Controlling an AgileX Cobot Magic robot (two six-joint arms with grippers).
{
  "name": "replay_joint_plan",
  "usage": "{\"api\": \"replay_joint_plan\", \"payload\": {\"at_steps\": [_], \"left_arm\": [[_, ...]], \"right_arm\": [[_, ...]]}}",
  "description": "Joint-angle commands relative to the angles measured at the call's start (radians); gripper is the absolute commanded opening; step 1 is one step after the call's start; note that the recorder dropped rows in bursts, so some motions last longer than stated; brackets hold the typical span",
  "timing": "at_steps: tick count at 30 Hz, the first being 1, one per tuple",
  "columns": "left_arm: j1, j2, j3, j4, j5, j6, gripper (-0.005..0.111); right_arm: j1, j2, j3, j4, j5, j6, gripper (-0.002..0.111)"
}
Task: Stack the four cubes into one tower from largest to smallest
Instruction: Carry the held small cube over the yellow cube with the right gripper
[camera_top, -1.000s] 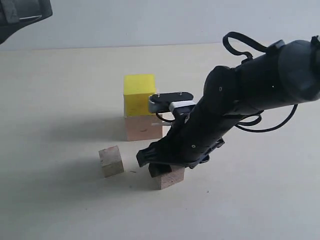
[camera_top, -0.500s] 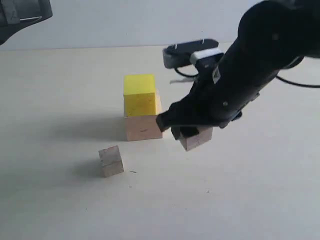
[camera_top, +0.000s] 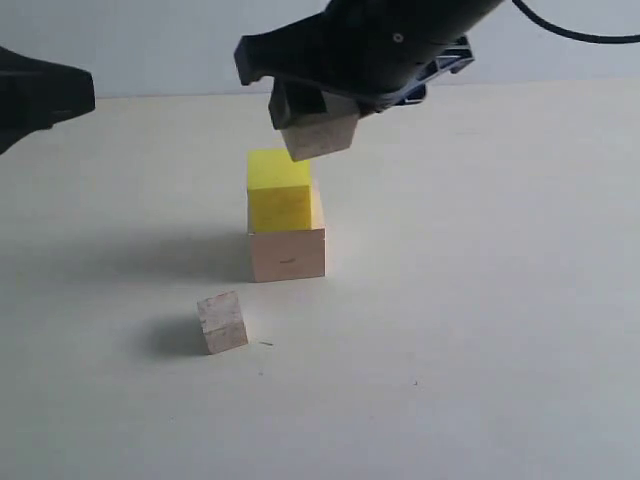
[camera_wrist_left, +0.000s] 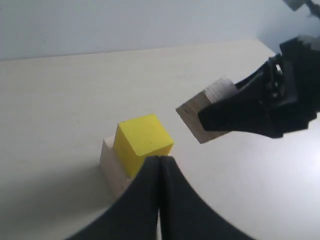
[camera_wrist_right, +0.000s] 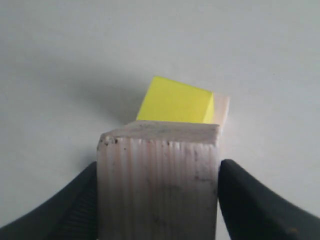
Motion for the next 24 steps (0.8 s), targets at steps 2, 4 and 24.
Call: {"api": "replay_joint_plan", "payload": {"at_steps": [2,4,24], "left_arm": [[-0.003,-0.009,0.003,-0.003,0.063,0.005,0.000],[-0.003,-0.009,0.003,-0.003,0.080,0.005,0.000],[-0.003,-0.010,0.003,-0.003,0.114,0.142,0.000]], "right_arm": [[0.003,0.110,-0.121,0.048,-0.016,0.047,0.000],[0.003,0.148,-0.166,0.048,-0.010,0.080,0.000],[0.003,0.275,-0.333,-0.088,0.218,0.331,0.000]]}}
